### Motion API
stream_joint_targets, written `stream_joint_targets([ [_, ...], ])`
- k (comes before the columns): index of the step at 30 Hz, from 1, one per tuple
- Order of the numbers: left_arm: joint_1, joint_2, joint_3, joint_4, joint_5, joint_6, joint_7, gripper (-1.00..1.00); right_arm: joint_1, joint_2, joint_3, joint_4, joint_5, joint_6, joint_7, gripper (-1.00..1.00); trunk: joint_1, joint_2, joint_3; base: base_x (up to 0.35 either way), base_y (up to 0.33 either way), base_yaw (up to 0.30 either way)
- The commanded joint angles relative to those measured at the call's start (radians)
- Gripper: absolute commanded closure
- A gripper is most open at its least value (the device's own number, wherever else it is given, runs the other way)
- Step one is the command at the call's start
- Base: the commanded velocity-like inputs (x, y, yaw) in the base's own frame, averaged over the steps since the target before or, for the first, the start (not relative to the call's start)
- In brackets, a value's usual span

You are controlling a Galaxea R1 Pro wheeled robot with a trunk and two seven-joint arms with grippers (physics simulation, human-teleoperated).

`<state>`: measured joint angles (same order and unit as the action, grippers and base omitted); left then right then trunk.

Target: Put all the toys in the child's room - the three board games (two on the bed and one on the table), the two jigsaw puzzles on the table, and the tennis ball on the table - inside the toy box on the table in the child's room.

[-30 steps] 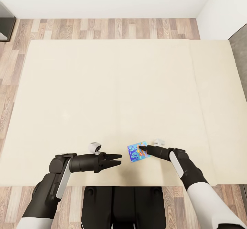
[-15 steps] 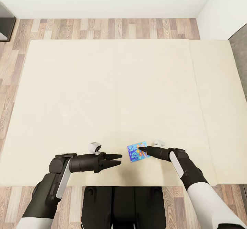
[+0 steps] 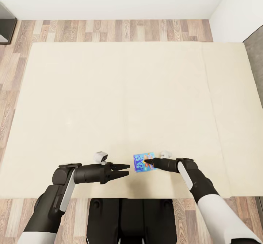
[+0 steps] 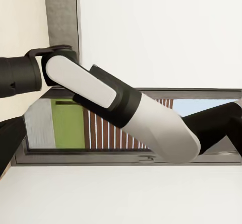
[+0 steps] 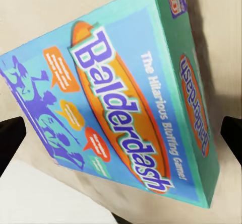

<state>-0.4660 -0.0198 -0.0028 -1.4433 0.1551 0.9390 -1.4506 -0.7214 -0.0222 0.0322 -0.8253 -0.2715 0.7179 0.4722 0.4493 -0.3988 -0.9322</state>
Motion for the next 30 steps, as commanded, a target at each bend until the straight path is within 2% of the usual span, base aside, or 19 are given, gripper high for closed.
stream_joint_targets([
  [1, 0.0, 0.0, 0.0, 0.0, 0.001, 0.01, -0.002, -1.0, 0.0, -0.001, 0.011, 0.0, 0.002, 0.005, -0.001, -1.0, 0.001, -0.001, -0.001, 0.0, 0.0, 0.0],
  [3, 0.0, -0.001, 0.0, 0.0, 0.001, 0.01, -0.002, -1.0, 0.0, 0.0, 0.03, 0.0, 0.002, 0.006, -0.001, -1.0, 0.001, -0.001, -0.001, 0.0, 0.0, 0.0],
  [7, 0.0, -0.001, 0.0, 0.0, 0.001, 0.01, -0.002, -1.0, 0.0, 0.0, 0.042, 0.0, 0.001, 0.01, -0.001, -1.0, 0.001, -0.001, -0.001, 0.0, 0.0, 0.0],
  [20, 0.0, -0.001, 0.0, 0.0, 0.001, 0.01, -0.002, -1.0, 0.0, -0.001, 0.047, -0.01, 0.0, 0.009, 0.004, -1.0, 0.001, -0.001, -0.001, 0.0, 0.0, 0.0],
  [30, 0.0, -0.001, 0.0, 0.0, 0.001, 0.01, -0.002, -1.0, 0.01, -0.003, 0.046, -0.088, 0.0, 0.009, 0.004, -1.0, 0.001, -0.001, -0.001, 0.0, 0.0, 0.0],
])
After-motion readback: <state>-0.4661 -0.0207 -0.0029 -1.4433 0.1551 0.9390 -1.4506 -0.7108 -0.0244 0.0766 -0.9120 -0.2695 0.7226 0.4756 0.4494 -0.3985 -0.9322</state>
